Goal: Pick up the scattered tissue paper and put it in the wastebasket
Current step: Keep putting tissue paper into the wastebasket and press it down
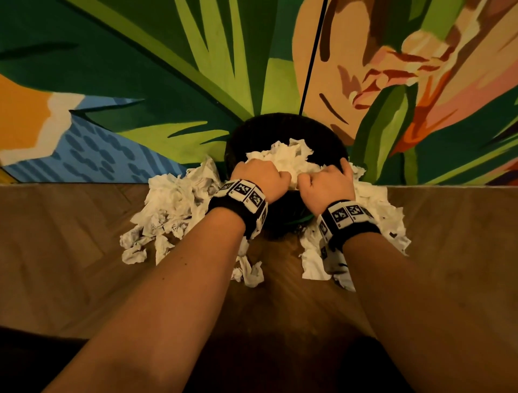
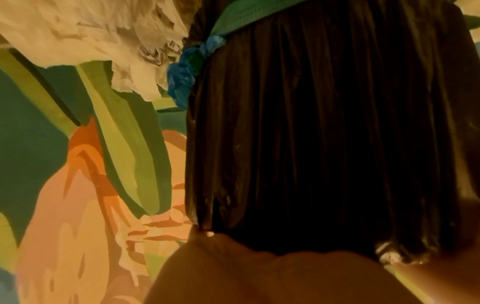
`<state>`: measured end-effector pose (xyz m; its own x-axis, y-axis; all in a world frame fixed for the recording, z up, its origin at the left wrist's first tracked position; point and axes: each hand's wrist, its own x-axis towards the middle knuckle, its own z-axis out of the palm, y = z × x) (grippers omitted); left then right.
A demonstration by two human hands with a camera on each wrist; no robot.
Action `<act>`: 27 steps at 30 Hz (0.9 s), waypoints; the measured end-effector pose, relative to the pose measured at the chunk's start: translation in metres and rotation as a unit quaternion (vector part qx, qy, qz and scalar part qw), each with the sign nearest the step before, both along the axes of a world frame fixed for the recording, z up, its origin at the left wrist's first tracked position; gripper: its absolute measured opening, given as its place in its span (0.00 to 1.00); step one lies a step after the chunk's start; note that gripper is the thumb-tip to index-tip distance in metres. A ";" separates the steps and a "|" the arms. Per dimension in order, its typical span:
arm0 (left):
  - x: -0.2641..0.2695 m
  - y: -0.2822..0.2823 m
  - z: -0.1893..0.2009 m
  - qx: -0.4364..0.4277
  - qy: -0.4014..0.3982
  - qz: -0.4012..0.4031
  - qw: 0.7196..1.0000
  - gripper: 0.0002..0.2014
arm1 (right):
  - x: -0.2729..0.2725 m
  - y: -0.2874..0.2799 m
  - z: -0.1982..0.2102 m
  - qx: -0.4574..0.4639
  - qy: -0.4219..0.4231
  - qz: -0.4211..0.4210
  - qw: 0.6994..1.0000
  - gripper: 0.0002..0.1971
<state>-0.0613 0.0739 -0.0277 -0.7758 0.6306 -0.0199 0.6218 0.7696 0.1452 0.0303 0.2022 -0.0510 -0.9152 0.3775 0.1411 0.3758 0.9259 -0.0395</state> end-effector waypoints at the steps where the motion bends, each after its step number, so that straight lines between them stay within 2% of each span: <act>1: 0.002 0.001 0.001 -0.024 0.001 -0.006 1.000 0.23 | 0.000 0.000 0.002 0.010 -0.022 0.008 1.000 0.25; 4: 0.003 0.002 0.004 -0.055 -0.010 -0.013 0.998 0.23 | 0.000 -0.001 0.006 0.004 -0.053 0.013 0.998 0.23; 6: 0.005 -0.002 0.004 -0.028 -0.006 -0.010 1.000 0.24 | 0.002 -0.002 0.006 -0.023 -0.029 -0.003 0.999 0.26; 7: 0.005 -0.007 0.003 0.009 0.000 -0.007 1.000 0.24 | 0.004 -0.001 0.006 -0.046 0.003 -0.008 0.999 0.27; 9: 0.007 -0.018 0.004 0.137 0.001 0.002 0.991 0.26 | 0.013 0.000 0.001 -0.090 0.087 -0.001 0.992 0.27; 11: 0.005 -0.031 0.005 0.297 -0.010 0.021 0.955 0.26 | 0.021 -0.001 0.001 -0.133 0.188 0.012 0.973 0.22; 14: -0.006 -0.052 0.009 0.490 -0.046 0.079 0.867 0.22 | 0.021 -0.015 0.016 -0.159 0.304 0.021 0.939 0.17; 16: -0.015 -0.067 0.009 0.547 -0.073 0.123 0.825 0.22 | 0.017 -0.035 0.032 -0.172 0.330 0.065 0.926 0.15; 17: -0.019 -0.076 0.006 0.549 -0.077 0.141 0.820 0.22 | 0.016 -0.049 0.039 -0.200 0.320 0.104 0.920 0.13; 19: -0.024 -0.094 -0.006 0.517 -0.086 0.162 0.836 0.23 | 0.016 -0.078 0.045 -0.268 0.251 0.177 0.913 0.11; 21: -0.022 -0.108 -0.028 0.460 -0.105 0.174 0.864 0.23 | 0.019 -0.103 0.032 -0.292 0.183 0.214 0.914 0.12; 24: -0.002 -0.121 -0.070 0.342 -0.143 0.189 0.909 0.25 | 0.026 -0.114 -0.012 -0.314 0.105 0.176 0.927 0.14; 27: 0.031 -0.128 -0.111 0.223 -0.218 0.167 0.935 0.19 | 0.037 -0.106 -0.069 -0.302 -0.044 0.104 0.947 0.12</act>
